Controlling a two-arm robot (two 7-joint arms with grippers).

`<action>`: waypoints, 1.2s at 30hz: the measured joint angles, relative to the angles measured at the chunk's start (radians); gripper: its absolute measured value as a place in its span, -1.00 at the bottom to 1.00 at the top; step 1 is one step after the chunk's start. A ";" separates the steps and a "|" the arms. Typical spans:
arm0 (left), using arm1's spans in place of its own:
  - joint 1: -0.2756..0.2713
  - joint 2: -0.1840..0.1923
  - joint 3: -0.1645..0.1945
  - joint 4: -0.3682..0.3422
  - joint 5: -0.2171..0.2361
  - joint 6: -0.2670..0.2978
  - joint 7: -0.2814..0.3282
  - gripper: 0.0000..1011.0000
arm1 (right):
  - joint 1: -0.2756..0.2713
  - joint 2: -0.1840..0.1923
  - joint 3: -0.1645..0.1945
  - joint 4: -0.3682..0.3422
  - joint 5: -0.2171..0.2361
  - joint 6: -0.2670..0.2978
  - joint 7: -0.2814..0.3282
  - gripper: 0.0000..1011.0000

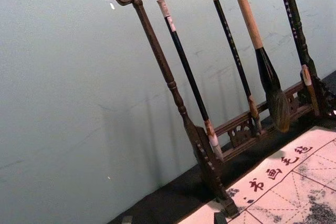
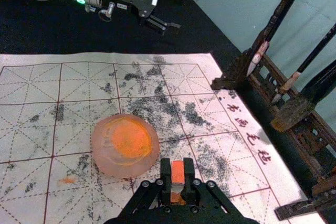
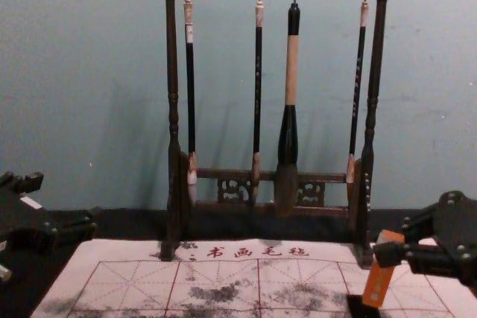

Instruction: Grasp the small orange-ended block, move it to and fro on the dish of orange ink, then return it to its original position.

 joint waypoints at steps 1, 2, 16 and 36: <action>0.000 0.000 0.000 0.000 0.000 0.000 0.000 0.98 | 0.002 -0.002 0.000 0.004 -0.001 0.000 0.002 -0.73; 0.000 0.000 0.000 0.000 0.000 0.000 0.000 0.98 | 0.005 -0.006 -0.001 0.012 -0.002 -0.001 0.004 -0.73; 0.000 0.000 0.000 0.000 0.000 0.000 0.000 0.98 | 0.037 -0.049 -0.015 0.084 -0.015 -0.017 0.027 -0.73; 0.000 0.000 0.000 0.000 0.000 0.000 0.000 0.98 | 0.068 -0.088 -0.039 0.160 -0.037 -0.033 0.050 -0.73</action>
